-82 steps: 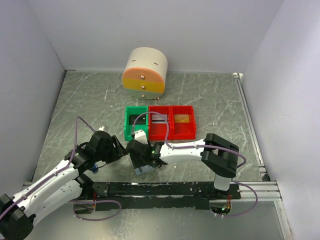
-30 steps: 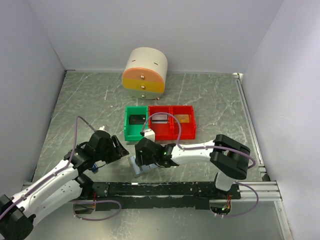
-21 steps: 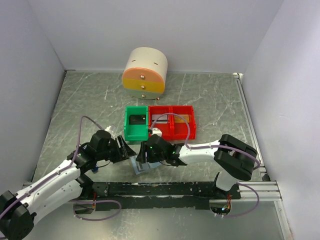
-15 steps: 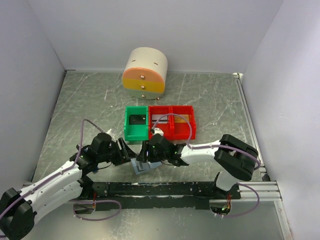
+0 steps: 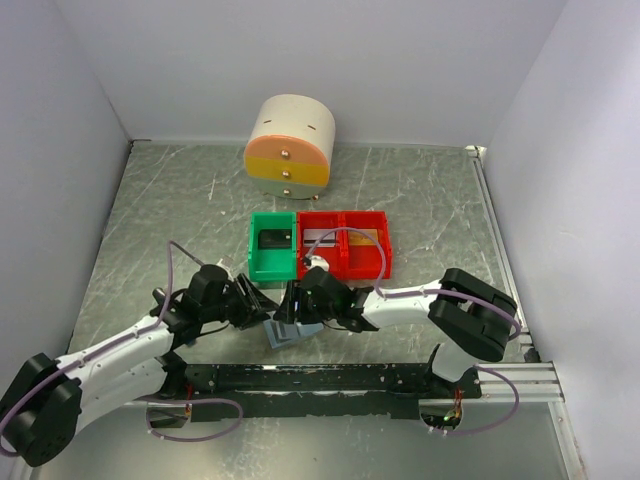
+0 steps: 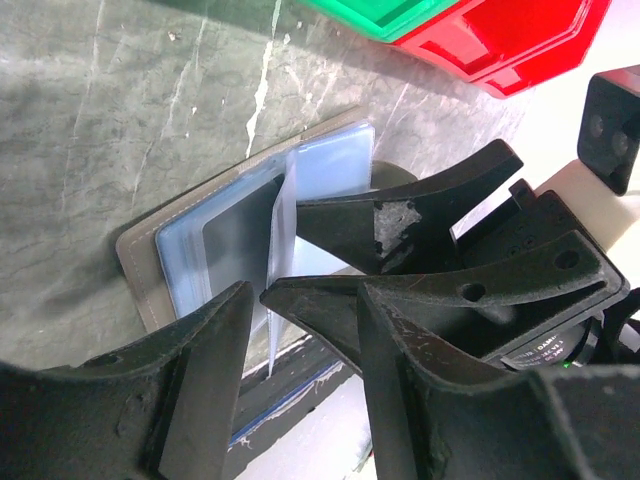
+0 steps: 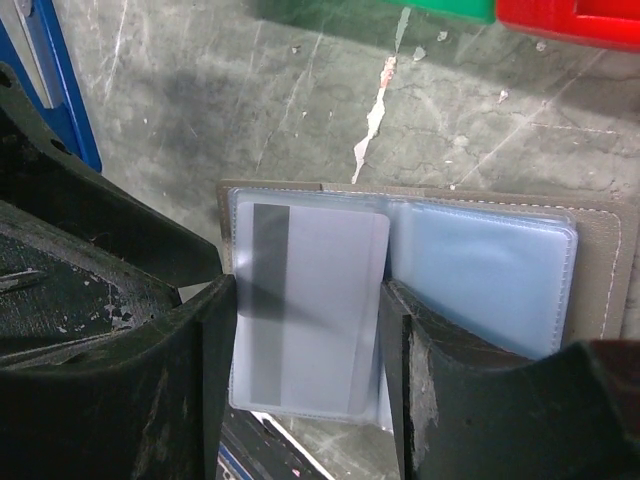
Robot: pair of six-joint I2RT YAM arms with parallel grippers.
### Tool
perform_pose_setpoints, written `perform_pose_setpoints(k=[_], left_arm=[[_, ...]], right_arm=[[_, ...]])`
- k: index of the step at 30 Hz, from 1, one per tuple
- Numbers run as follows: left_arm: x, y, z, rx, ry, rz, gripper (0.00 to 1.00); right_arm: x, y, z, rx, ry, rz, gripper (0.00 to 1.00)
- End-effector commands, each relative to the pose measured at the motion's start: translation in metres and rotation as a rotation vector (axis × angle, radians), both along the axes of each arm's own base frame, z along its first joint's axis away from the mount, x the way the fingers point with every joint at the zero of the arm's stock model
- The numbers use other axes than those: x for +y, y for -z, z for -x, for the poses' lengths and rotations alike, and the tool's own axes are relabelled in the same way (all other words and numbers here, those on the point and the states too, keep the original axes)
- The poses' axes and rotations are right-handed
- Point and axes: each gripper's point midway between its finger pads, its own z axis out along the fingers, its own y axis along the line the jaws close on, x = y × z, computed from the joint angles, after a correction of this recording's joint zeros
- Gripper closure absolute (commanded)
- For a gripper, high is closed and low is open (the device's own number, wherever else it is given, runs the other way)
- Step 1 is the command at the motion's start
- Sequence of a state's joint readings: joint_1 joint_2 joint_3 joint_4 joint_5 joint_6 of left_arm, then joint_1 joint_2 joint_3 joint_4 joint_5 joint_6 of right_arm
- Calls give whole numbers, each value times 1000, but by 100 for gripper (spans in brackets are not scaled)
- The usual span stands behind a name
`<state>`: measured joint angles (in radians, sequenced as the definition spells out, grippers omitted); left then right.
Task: Take the credit cards out of the card holder
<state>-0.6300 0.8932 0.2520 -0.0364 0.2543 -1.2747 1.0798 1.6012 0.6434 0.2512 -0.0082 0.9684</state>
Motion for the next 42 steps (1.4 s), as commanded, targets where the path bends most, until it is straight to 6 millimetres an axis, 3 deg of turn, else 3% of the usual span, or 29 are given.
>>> perform_pose_setpoints(k=[1,7,21,30,36,42], left_arm=[[-2,-2,-14,-21,-65,27,44],[-5,3,-17,-12,-42,1,47],[24,-2,-17,-33,-199,-25,42],[26,12,26,55,-45,-38,47],[4,0,37,-88,121,114,45],[-6,-3,32,-121,201,99,45]], right_arm=[[-17,23,14,44,-29,83,52],[-15,21,14,40,-33,69,52],[-17,24,13,47,-17,83,52],[-12,27,11,72,0,97,52],[-10,26,10,71,1,96,52],[-11,26,9,71,6,100,52]])
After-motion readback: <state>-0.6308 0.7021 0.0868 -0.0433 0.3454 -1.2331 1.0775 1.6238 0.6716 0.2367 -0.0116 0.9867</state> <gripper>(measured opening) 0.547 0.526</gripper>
